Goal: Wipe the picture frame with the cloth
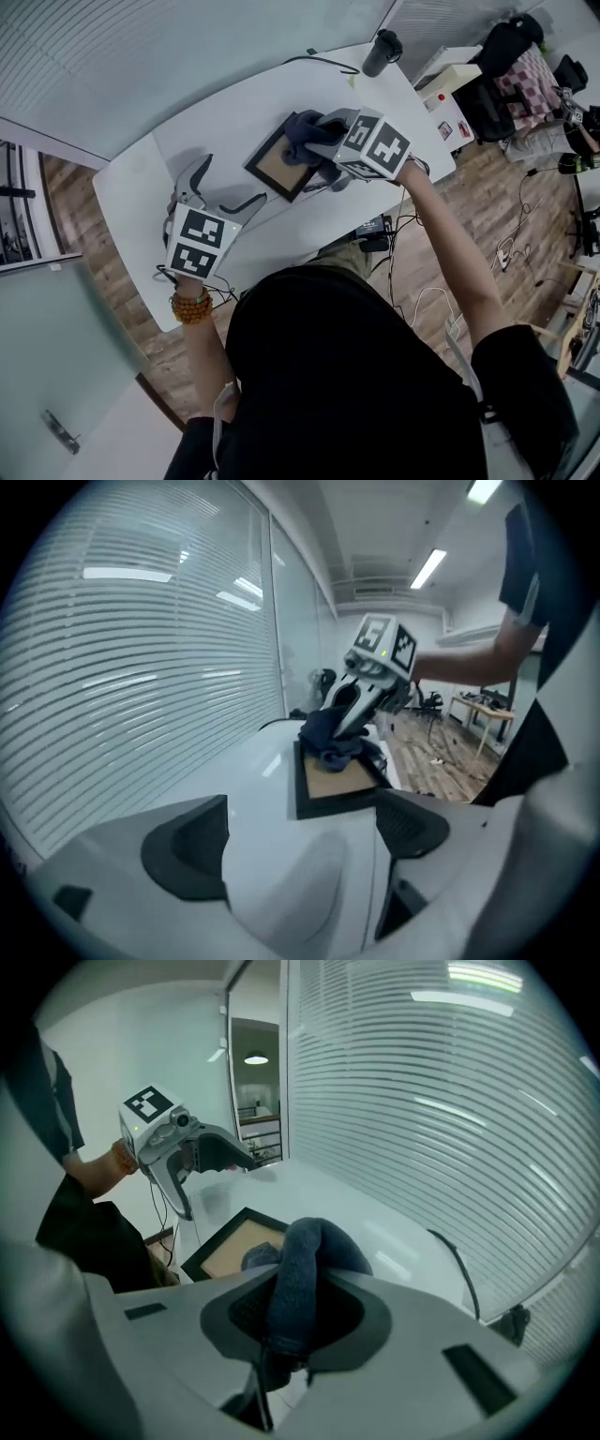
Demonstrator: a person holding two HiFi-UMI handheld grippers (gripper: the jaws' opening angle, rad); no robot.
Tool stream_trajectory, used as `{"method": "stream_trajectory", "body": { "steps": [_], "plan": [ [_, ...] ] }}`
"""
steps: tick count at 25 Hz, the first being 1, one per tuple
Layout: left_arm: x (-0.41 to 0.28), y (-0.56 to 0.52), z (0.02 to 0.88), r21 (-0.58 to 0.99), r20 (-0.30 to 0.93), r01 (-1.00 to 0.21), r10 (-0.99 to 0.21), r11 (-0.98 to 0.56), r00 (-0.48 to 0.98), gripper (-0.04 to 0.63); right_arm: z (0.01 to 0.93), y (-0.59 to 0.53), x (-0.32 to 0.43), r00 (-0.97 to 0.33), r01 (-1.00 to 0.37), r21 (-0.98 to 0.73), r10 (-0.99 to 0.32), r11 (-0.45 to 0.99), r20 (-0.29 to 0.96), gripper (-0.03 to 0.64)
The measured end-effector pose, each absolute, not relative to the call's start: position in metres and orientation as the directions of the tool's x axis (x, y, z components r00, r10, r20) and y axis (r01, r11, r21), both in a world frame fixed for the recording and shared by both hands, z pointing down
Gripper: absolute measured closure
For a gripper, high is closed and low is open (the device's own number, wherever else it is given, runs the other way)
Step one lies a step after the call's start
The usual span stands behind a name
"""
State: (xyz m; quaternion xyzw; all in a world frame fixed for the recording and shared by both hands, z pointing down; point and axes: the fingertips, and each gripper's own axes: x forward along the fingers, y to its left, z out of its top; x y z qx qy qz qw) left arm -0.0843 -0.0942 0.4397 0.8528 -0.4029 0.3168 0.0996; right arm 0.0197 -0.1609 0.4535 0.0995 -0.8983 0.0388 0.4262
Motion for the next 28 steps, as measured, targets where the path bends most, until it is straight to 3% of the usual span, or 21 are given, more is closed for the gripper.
{"method": "stream_trajectory", "body": {
  "steps": [4, 13, 23, 28],
  "plan": [
    [-0.054, -0.093, 0.43, -0.038, 0.59, -0.72, -0.597, -0.693, 0.544, 0.11, 0.431, -0.184, 0.019, -0.685, -0.235, 0.063, -0.211, 0.97, 0.697, 0.558],
    [-0.014, -0.101, 0.462, 0.022, 0.625, -0.705, -0.541, -0.709, 0.563, 0.11, 0.456, -0.203, 0.018, -0.669, -0.271, 0.098, -0.261, 0.957, 0.696, 0.56],
    [-0.012, -0.101, 0.457, -0.026, 0.592, -0.71, -0.582, -0.704, 0.556, 0.112, 0.461, -0.184, 0.003, -0.556, -0.055, 0.192, -0.19, 0.98, 0.809, 0.568],
    [-0.017, -0.097, 0.454, -0.043, 0.584, -0.694, -0.582, -0.719, 0.567, 0.184, 0.464, -0.157, -0.026, -0.502, 0.043, 0.297, -0.236, 0.954, 0.832, 0.575]
  ]
}}
